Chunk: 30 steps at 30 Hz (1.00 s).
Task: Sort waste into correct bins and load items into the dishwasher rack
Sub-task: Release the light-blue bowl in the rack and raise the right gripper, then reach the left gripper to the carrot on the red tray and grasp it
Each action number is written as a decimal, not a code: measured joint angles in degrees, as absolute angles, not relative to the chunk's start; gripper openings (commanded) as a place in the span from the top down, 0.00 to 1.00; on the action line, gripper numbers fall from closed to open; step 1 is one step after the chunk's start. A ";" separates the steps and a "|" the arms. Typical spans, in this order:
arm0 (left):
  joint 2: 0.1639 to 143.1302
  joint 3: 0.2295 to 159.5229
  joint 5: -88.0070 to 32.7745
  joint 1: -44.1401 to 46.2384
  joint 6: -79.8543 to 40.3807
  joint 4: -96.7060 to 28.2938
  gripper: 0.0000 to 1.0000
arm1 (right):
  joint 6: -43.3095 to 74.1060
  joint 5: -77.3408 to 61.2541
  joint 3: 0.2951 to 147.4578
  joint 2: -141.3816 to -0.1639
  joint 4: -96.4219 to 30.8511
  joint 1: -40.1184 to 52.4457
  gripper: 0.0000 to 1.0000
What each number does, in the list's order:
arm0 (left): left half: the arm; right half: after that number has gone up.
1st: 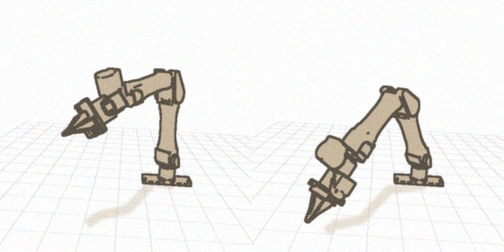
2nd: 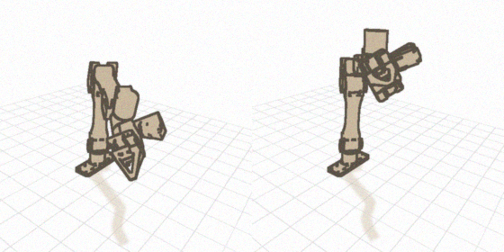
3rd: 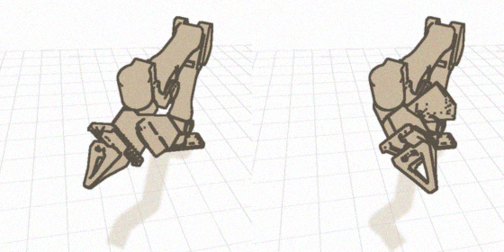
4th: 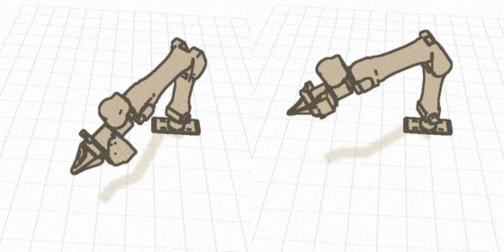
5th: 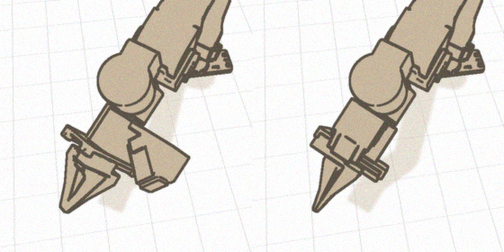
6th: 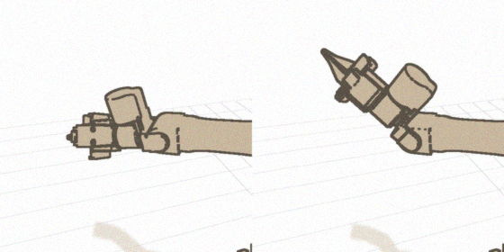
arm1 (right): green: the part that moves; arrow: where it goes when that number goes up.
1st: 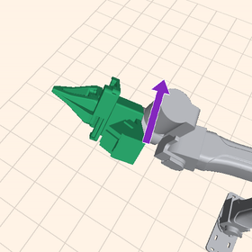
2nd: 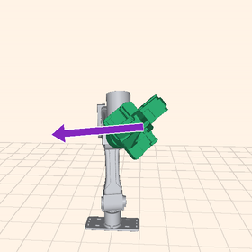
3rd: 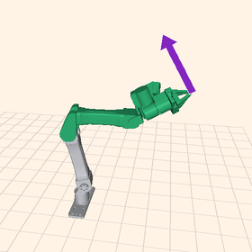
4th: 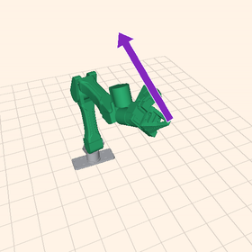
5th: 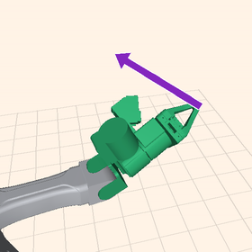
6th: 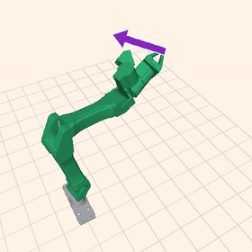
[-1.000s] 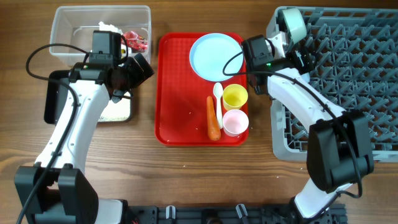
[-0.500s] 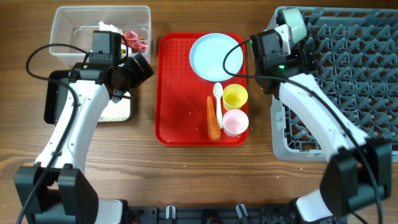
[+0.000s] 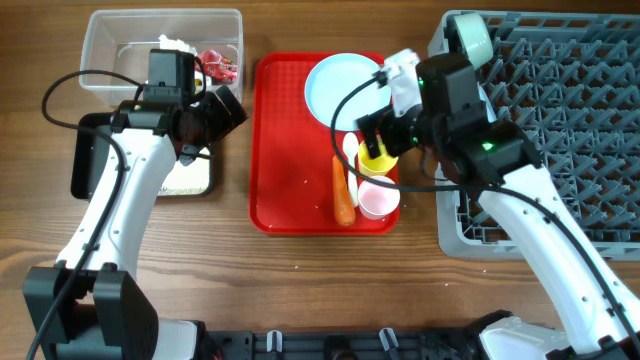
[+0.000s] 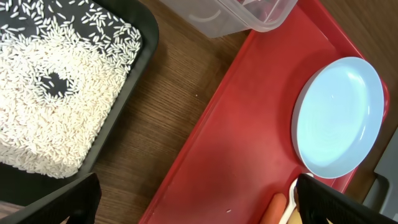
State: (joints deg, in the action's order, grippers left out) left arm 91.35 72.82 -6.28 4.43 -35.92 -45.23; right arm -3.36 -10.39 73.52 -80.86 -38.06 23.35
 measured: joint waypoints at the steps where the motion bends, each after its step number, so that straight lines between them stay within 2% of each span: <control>1: 91.37 72.82 -6.28 4.43 -35.94 -45.23 0.00 | -2.07 -14.52 73.52 -80.88 -38.09 23.33 0.00; 4: 91.35 72.82 -6.28 4.43 -35.94 -45.23 0.00 | 1.58 -21.63 73.52 -81.32 -38.39 23.49 0.00; 7: 91.35 72.82 -6.28 4.43 -35.92 -45.23 0.00 | 5.48 -22.48 73.52 -81.60 -38.85 23.62 0.00; 15: 91.35 72.82 -6.28 4.43 -35.94 -43.68 0.00 | 14.59 -12.45 73.52 -79.79 -43.38 22.15 0.00; 16: 91.37 72.82 -6.33 4.43 -35.94 -43.66 0.04 | 15.53 -9.78 73.52 -78.85 -44.18 21.54 0.00; 18: 91.35 72.82 -7.22 4.43 -36.14 -43.68 0.06 | 16.40 -7.03 73.52 -74.41 -46.70 18.96 0.00; 20: 91.37 72.82 -8.95 4.47 -36.16 -43.42 0.15 | 16.91 -4.69 73.49 -70.32 -48.64 16.25 0.00; 21: 91.37 72.82 -10.15 4.58 -36.36 -43.03 0.22 | 17.02 -3.57 73.49 -67.72 -49.08 14.41 0.00; 23: 91.37 72.82 -12.05 5.37 -36.53 -41.93 0.27 | 17.32 -2.22 73.52 -63.18 -49.58 10.66 0.00; 27: 91.39 72.82 -13.82 10.79 -36.56 -41.19 0.26 | 17.80 -0.69 73.54 -56.29 -50.81 3.31 0.00; 30: 91.70 72.82 -14.63 16.75 -36.56 -41.10 0.21 | 17.80 0.03 73.54 -54.50 -52.90 -1.08 0.00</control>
